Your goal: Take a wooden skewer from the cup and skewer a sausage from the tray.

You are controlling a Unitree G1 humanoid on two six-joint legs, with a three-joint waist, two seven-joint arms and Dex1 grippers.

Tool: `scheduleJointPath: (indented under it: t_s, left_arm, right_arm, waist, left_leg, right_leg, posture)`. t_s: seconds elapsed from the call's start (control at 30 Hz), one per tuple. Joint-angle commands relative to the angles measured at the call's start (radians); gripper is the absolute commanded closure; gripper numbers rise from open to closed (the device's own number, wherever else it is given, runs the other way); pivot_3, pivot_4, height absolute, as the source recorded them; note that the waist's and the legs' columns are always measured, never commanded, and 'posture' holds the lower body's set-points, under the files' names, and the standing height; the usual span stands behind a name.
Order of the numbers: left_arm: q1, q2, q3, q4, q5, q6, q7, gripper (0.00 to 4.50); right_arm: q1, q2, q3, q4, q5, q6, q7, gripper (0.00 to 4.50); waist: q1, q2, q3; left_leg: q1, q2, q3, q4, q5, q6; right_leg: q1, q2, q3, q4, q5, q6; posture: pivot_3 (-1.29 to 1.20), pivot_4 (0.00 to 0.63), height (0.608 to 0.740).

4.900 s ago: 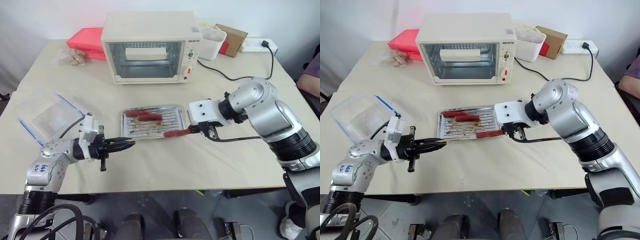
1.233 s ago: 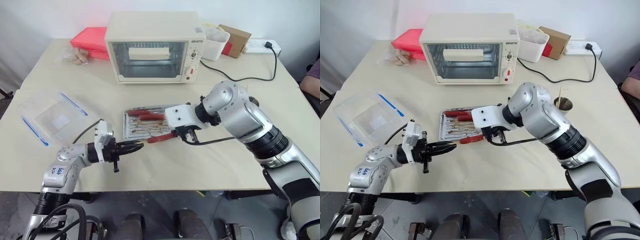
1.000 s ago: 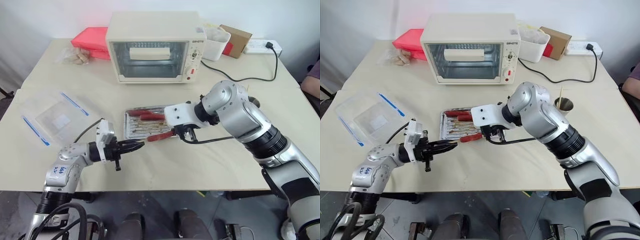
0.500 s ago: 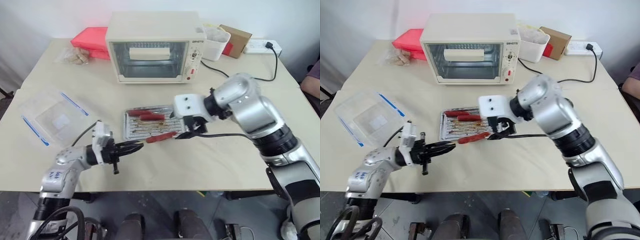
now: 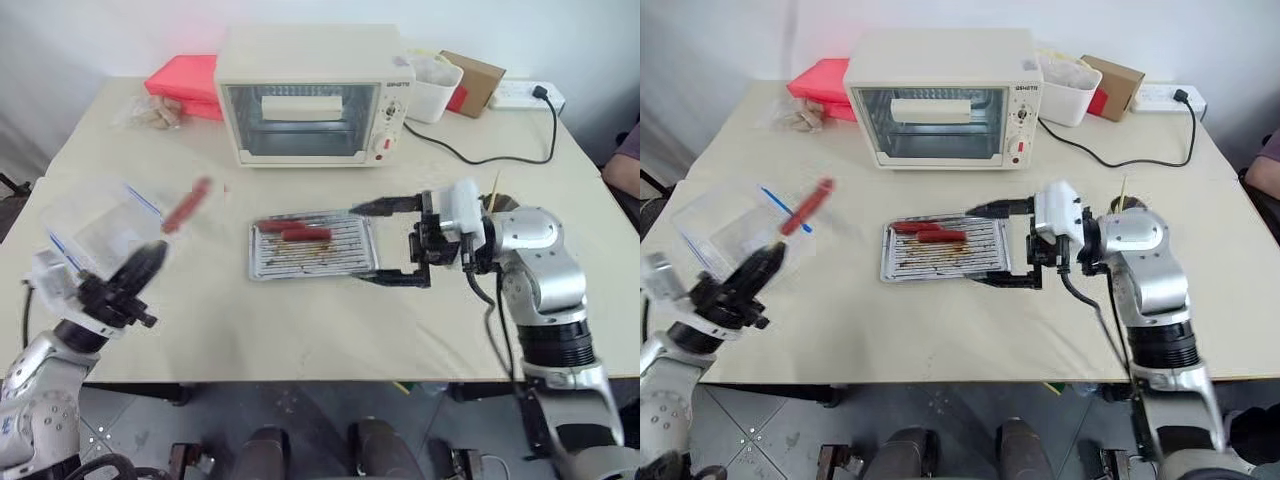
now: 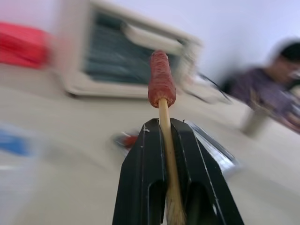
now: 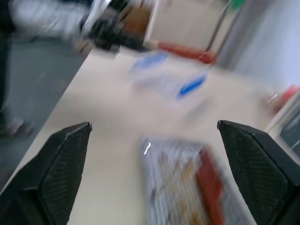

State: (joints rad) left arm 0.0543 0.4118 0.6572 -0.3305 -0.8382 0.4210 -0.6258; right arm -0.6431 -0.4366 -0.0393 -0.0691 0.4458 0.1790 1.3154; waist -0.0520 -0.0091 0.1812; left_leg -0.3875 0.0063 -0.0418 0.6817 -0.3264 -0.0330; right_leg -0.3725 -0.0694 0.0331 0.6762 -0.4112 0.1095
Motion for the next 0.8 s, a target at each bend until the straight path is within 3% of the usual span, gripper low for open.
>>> scheduleJointPath:
  t_s: [0.03,0.33,0.53,0.8]
  left_arm:
    - [0.055,-0.069,0.076,-0.073,0.005,-0.054,0.167,4.37]
    - [0.086,-0.197,0.063,-0.264,0.100,-0.057,0.599,4.37]
    - [-0.033,-0.187,-0.028,-0.269,0.175,0.161,0.923,4.37]
    - [-0.186,-0.121,-0.097,-0.218,0.218,0.322,1.006,4.37]
  right_arm:
    - [0.005,0.044,-0.077,-0.026,0.099,-0.024,-0.085,0.02]
    - [0.089,-0.005,-0.039,0.012,0.093,-0.093,-0.016,0.02]
    - [0.090,-0.011,-0.031,0.027,0.099,-0.092,-0.005,0.02]
    - [0.130,-0.023,-0.018,0.010,0.089,-0.119,-0.008,0.02]
  waist:
    - [0.000,0.000,0.000]
    - [0.023,-0.002,-0.001]
    - [0.025,-0.003,0.000]
    - [0.021,-0.003,0.000]
  left_leg:
    - [0.000,0.000,0.000,0.000,0.000,0.000]
    - [0.000,-0.002,0.000,0.000,0.000,0.001]
    - [0.001,-0.003,-0.001,0.000,0.000,0.001]
    - [0.000,-0.004,0.000,-0.001,0.000,0.001]
  right_leg:
    - [0.000,0.000,0.000,0.000,0.000,0.000]
    - [0.001,-0.001,0.000,-0.002,0.000,0.001]
    - [0.002,-0.001,0.000,-0.002,0.000,0.001]
    - [0.001,-0.001,0.000,-0.002,0.000,0.001]
  posture:
    - [0.00,0.150,0.740]
    - [0.00,0.150,0.740]
    - [0.00,0.150,0.740]
    - [0.00,0.150,0.740]
